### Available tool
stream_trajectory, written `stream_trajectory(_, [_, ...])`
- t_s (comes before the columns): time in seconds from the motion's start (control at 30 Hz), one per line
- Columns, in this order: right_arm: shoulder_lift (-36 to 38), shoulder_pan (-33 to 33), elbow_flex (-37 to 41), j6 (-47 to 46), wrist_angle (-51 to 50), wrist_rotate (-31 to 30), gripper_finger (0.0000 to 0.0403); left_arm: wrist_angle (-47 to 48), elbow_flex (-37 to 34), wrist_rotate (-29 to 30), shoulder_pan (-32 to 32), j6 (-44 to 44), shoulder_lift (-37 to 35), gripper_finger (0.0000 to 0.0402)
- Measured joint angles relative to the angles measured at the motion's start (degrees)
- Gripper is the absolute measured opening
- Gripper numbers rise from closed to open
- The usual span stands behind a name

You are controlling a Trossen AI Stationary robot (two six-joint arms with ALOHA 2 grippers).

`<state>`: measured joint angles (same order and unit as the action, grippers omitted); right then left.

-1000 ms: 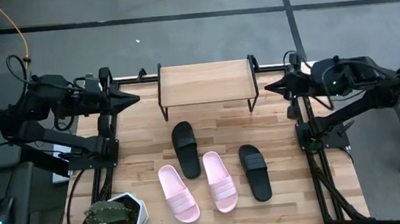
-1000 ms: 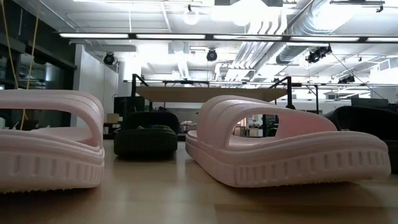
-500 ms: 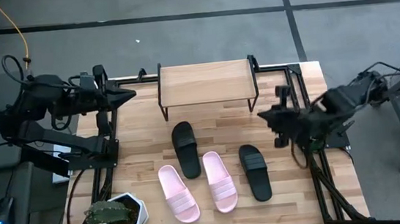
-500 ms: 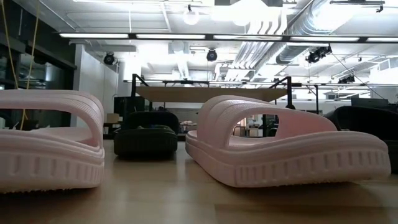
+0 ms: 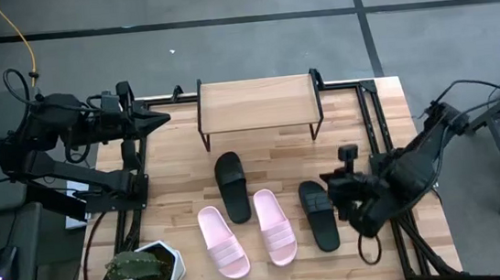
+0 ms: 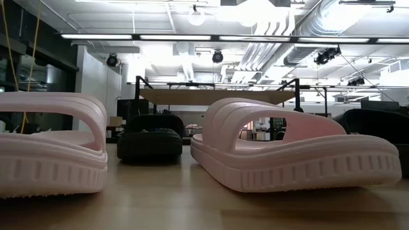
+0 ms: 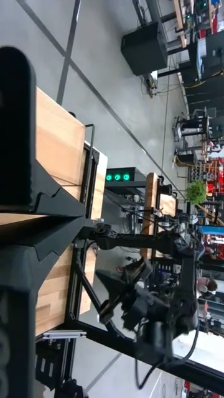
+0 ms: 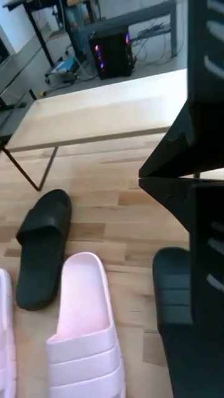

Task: Pick and place slides into the shelf
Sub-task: Put the right black slide on the shelf

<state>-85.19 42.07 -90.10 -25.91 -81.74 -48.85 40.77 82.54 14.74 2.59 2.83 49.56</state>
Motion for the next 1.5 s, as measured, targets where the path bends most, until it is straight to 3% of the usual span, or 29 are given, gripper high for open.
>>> stream_trajectory(0.5, [-9.4, 7.3, 0.0, -16.4, -7.8, -1.1, 0.0000, -0.2, 0.0, 1.4, 0.0, 0.0, 0.0, 0.0001])
stream_trajectory(1.5, [-22.1, 10.2, 0.1, -24.9, -8.3, -0.3, 0.0000, -0.3, 0.0, 1.5, 0.0, 0.0, 0.0, 0.0001])
